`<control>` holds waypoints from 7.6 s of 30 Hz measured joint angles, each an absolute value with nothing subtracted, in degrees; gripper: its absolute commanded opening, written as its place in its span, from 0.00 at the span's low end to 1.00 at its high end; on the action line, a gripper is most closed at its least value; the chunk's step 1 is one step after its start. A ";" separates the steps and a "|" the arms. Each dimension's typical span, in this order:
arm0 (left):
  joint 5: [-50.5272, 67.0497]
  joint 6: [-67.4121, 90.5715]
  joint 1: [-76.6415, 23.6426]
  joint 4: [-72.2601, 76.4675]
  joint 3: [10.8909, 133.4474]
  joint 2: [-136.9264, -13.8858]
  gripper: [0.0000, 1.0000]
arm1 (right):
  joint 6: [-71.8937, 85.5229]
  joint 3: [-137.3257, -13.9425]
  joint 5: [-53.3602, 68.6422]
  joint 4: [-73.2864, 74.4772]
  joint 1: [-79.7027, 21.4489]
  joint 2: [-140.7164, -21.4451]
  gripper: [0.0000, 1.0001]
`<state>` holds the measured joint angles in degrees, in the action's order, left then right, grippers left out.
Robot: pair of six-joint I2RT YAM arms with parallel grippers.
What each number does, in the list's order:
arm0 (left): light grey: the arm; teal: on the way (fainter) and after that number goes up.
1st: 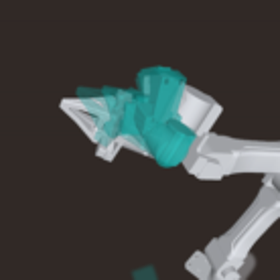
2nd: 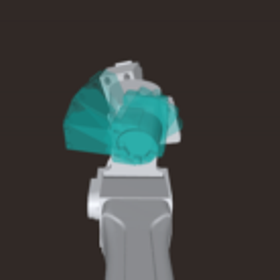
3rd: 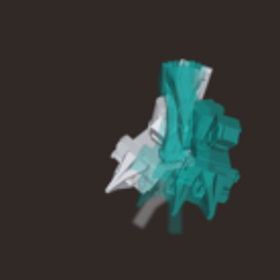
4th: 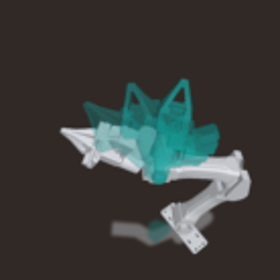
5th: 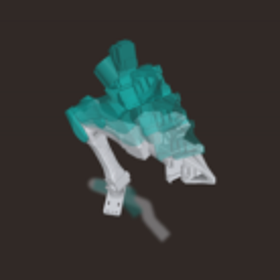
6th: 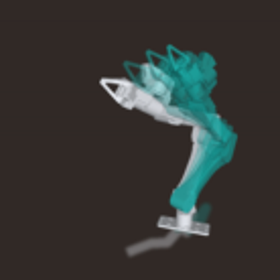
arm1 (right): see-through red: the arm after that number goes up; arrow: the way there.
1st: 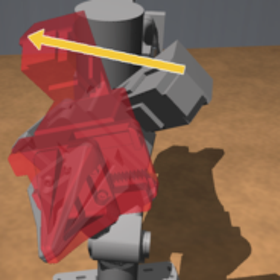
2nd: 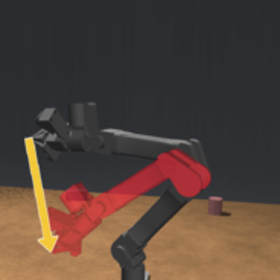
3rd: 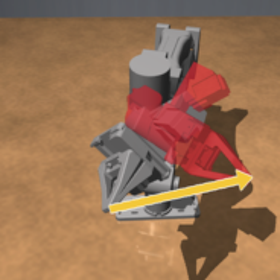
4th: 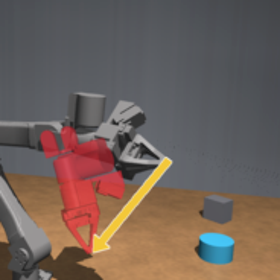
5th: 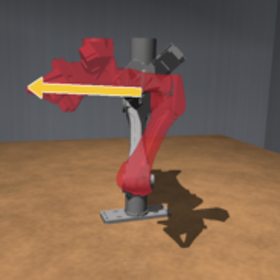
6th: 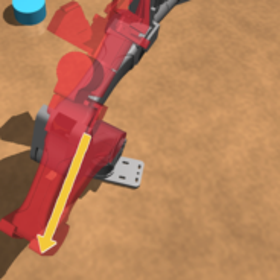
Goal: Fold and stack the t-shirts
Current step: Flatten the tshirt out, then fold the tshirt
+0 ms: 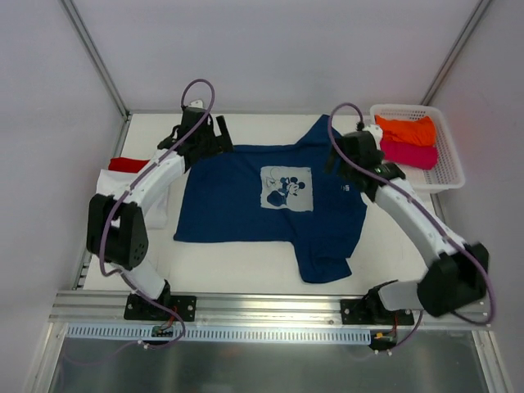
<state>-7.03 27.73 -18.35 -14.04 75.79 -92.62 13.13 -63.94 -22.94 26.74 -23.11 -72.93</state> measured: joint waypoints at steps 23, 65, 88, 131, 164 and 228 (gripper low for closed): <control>-10.22 28.14 -4.51 -12.62 104.90 -117.73 0.99 | 12.62 -131.41 8.82 29.17 -6.13 -129.54 0.97; 10.48 33.23 -2.85 -17.43 122.45 -140.57 0.93 | 13.72 -131.92 11.40 39.18 -6.85 -143.85 0.70; 6.79 31.94 -2.96 -20.80 122.78 -141.51 0.89 | 13.28 -131.76 4.01 34.96 -4.43 -143.83 0.81; 3.92 36.86 -3.44 -26.33 125.23 -143.26 0.64 | 36.01 -137.36 11.14 2.59 -3.31 -157.51 0.52; -0.73 36.69 -3.42 -28.10 125.38 -143.79 0.11 | 23.57 -131.11 3.55 8.10 -5.10 -151.39 0.00; 2.94 22.94 -4.58 -44.60 103.94 -118.67 0.71 | 8.05 -95.13 -4.01 57.04 -14.83 -104.31 0.06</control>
